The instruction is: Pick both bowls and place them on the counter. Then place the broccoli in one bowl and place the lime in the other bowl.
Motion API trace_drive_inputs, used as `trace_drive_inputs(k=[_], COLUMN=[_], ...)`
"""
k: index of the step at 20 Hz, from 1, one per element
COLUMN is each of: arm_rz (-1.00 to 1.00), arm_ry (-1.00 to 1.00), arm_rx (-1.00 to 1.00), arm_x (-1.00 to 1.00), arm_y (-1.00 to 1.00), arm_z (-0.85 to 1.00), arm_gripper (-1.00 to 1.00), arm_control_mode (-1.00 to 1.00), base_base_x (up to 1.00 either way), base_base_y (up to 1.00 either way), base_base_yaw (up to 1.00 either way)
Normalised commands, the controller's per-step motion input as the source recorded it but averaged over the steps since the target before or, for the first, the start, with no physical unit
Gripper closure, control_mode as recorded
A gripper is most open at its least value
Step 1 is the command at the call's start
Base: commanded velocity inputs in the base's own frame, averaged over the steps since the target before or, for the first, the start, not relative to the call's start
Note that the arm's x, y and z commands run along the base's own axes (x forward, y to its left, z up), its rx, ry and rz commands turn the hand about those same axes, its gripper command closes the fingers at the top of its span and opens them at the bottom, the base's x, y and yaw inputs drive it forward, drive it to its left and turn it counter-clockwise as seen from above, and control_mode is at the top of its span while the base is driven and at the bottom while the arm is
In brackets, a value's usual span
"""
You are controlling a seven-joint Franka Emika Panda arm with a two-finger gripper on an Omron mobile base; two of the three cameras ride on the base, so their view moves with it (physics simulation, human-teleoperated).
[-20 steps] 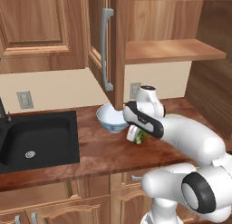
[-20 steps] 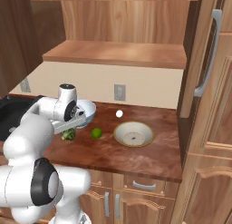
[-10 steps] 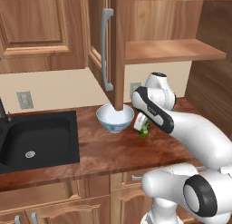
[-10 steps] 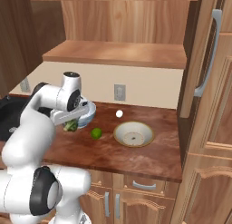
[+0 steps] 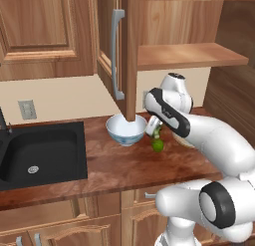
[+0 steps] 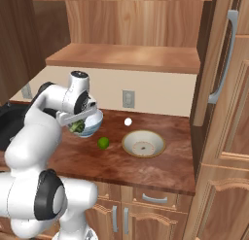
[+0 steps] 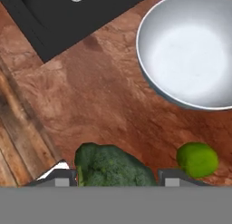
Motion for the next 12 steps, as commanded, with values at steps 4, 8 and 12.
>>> trace_drive_inputs(k=[4, 8, 12], arm_rz=[0.00, 0.00, 0.00], arm_ry=[-0.29, -0.32, -0.14], arm_rx=[0.08, 0.07, 0.13], arm_x=[0.18, 0.00, 0.18], arm_y=[0.08, 0.08, 0.07], arm_z=[-0.05, -0.05, 0.00], arm_gripper=[1.00, 1.00, 1.00], arm_control_mode=[-1.00, -1.00, -1.00], base_base_x=[0.00, 0.00, 0.00], base_base_y=[0.00, 0.00, 0.00], base_base_yaw=[0.00, 0.00, 0.00])
